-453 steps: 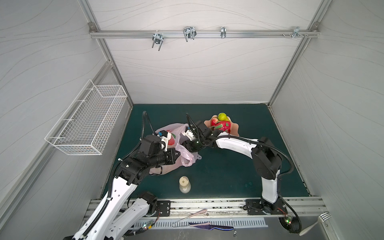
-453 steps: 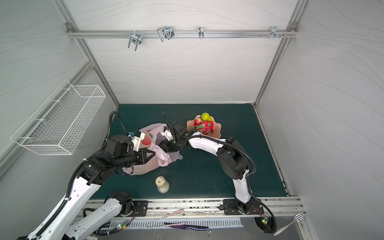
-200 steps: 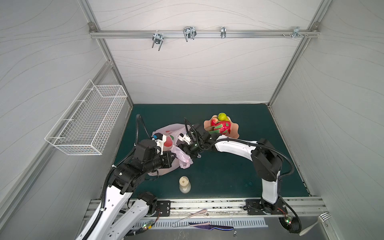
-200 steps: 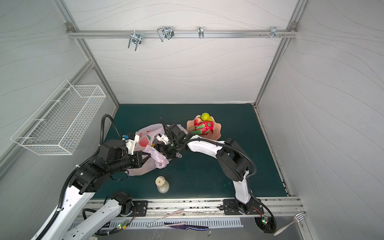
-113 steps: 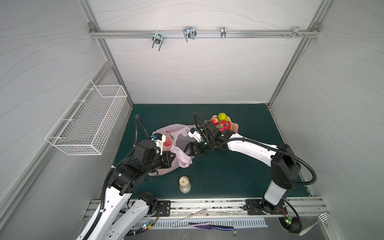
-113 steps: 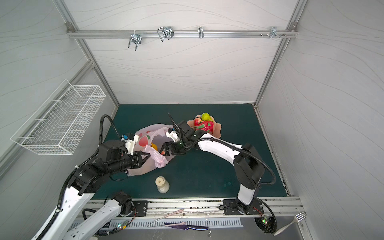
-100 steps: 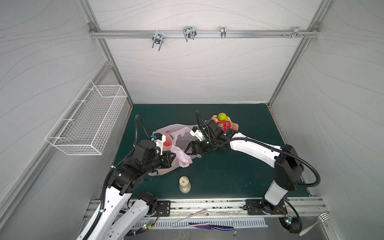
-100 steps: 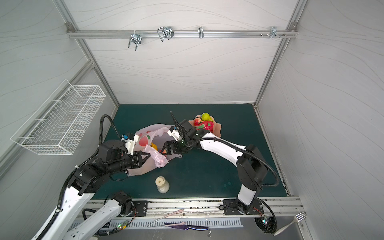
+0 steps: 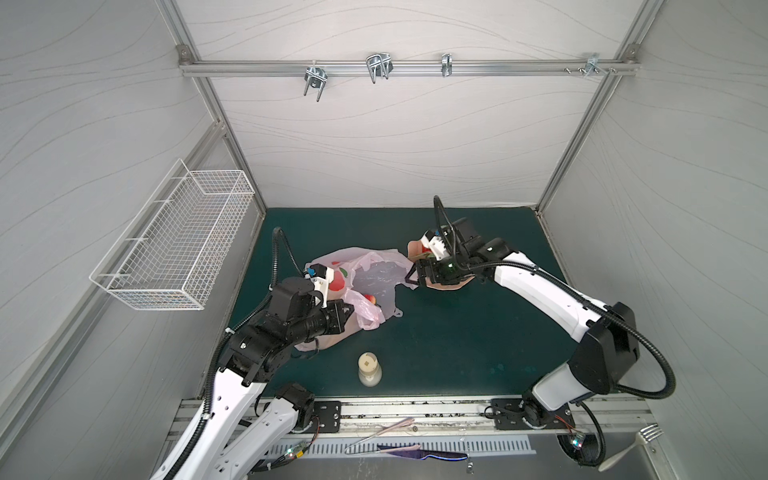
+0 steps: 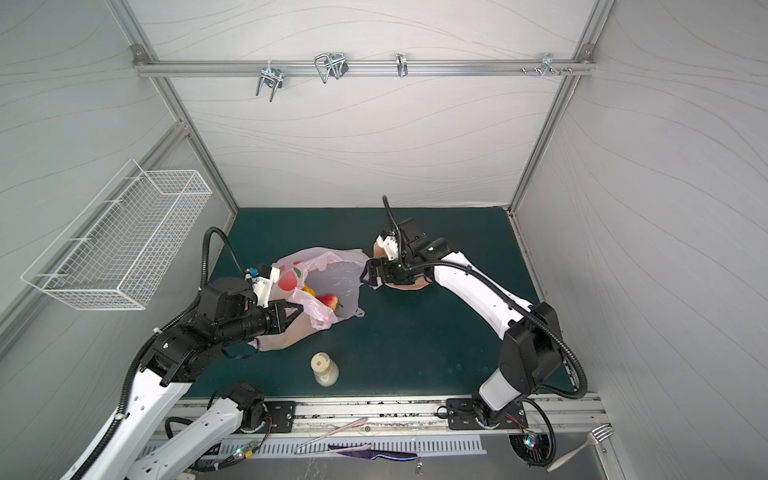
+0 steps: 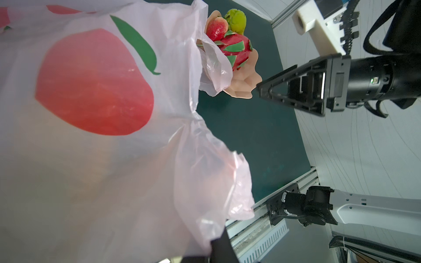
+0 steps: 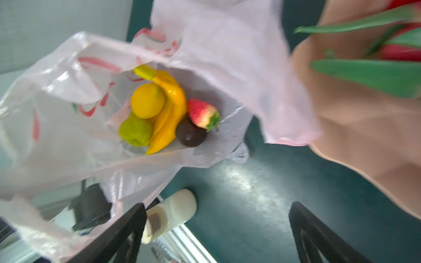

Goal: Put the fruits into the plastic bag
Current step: 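Withdraw the right gripper from the bag back over the bowl, then lower the right gripper onto the green pear in the bowl and grasp it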

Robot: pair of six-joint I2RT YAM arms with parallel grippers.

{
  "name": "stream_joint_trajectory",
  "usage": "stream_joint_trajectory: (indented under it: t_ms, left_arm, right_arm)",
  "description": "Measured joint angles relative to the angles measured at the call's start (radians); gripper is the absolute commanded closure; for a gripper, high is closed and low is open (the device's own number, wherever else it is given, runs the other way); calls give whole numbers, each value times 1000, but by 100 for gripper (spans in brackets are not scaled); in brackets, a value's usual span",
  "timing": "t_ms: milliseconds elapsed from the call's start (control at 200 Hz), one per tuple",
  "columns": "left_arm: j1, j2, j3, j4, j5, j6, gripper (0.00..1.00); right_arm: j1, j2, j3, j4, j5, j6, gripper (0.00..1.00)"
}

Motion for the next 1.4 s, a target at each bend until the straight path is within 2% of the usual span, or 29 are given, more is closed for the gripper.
stream_joint_trajectory:
  t_ms: [210, 345, 640, 1021, 1401]
  left_arm:
    - [0, 3, 0, 5, 5, 0, 100]
    - [0, 3, 0, 5, 6, -3, 100]
    - [0, 16, 0, 5, 13, -10, 100]
    - [0, 52, 0, 5, 22, -14, 100]
    - [0, 88, 0, 3, 23, -14, 100]
  right_arm:
    - [-157, 92, 166, -73, 266, -141, 1]
    - [-211, 180, 225, -59, 338, -229, 1]
    - [-253, 363, 318, 10, 327, -356, 1]
    - [-301, 565, 492, 33, 259, -375, 3]
    - [-309, 663, 566, 35, 218, -384, 6]
